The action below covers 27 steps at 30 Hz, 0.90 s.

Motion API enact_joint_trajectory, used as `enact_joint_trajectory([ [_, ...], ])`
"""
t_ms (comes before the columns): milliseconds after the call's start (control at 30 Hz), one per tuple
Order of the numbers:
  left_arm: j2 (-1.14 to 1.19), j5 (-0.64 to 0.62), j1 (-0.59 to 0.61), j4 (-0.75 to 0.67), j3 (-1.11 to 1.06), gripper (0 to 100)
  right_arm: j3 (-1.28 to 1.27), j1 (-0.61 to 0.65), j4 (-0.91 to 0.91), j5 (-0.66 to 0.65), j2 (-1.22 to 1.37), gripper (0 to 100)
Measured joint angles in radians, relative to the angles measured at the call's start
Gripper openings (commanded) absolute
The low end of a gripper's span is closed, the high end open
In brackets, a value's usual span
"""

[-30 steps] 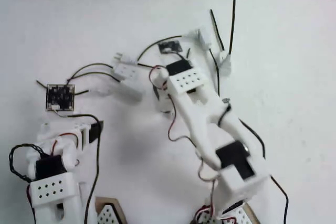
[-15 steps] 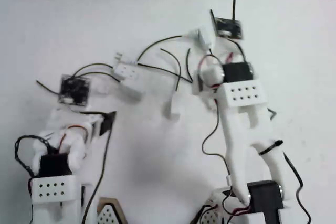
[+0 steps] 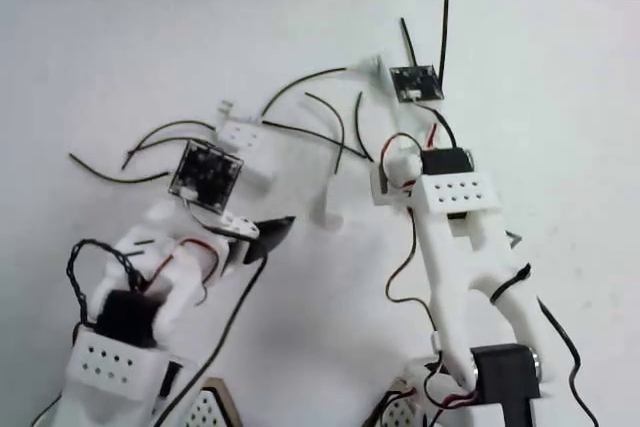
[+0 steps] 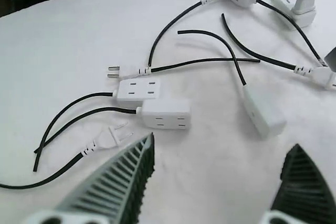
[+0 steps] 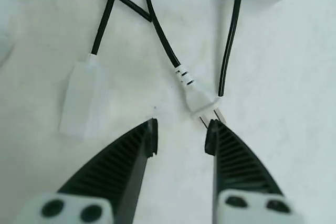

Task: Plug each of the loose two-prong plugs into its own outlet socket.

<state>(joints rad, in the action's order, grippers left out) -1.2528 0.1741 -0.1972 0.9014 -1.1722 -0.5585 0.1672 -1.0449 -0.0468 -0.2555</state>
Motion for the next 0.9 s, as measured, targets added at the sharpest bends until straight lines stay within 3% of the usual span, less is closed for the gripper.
enact_joint_trajectory([
  [433,0.557,-0.009,0.0,-0.003,0.199,37,0.609,-0.035,-0.331,-0.112,0.546,15.8],
  [900,0.575,-0.009,0.0,-0.037,0.184,37,1.007,-0.035,-0.609,-0.121,0.918,15.6],
])
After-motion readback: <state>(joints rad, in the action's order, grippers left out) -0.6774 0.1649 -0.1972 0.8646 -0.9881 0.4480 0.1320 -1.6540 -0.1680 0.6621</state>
